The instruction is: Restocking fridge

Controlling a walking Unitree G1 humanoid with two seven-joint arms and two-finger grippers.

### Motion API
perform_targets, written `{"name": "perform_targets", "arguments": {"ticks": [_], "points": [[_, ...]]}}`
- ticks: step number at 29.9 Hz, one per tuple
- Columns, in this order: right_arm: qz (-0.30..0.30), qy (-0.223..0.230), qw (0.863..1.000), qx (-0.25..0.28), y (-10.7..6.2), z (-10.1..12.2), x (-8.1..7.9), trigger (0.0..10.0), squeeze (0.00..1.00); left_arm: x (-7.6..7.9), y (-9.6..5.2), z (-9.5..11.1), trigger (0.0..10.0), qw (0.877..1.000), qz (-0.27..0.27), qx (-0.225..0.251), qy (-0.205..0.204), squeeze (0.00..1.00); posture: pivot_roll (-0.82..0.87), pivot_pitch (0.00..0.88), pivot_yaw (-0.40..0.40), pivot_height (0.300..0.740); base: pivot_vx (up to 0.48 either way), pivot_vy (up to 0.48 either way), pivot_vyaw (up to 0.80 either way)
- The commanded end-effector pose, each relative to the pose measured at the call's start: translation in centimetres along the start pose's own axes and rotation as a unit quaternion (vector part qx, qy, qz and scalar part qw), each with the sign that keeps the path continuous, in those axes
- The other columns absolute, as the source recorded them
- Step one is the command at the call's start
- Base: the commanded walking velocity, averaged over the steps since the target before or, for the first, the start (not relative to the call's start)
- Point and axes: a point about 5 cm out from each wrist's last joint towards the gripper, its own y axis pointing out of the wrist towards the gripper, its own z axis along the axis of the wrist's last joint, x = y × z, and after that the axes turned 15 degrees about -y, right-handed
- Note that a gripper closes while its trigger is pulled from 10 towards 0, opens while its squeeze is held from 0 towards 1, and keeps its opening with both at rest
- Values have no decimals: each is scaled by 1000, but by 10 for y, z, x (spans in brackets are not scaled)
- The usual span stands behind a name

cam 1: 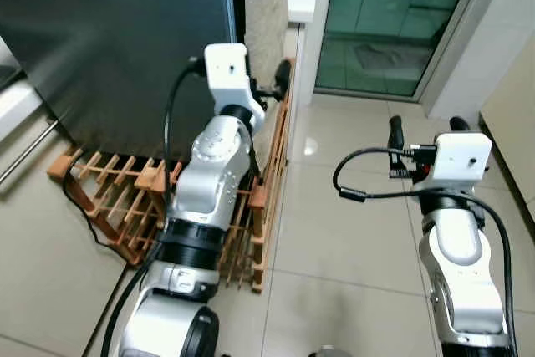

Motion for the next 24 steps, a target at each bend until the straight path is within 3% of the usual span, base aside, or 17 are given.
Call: {"name": "perform_targets", "arguments": {"ticks": [1,11,24], "points": [[-8,2,1000,-10,-4,-2,4,10000,180,1,3,5,10000,1000,7,10,14,0,-165,98,58,732,0,0,0],[-13,-5,1000,-27,-14,-7,7,10000,184,3,13,6,10000,999,44,18,11,0,-189,119,73,732,0,0,0],[-16,-5,999,-29,-14,-8,5,10000,184,-4,13,11,10000,997,67,34,-17,0,-181,119,78,732,0,0,0]]}}
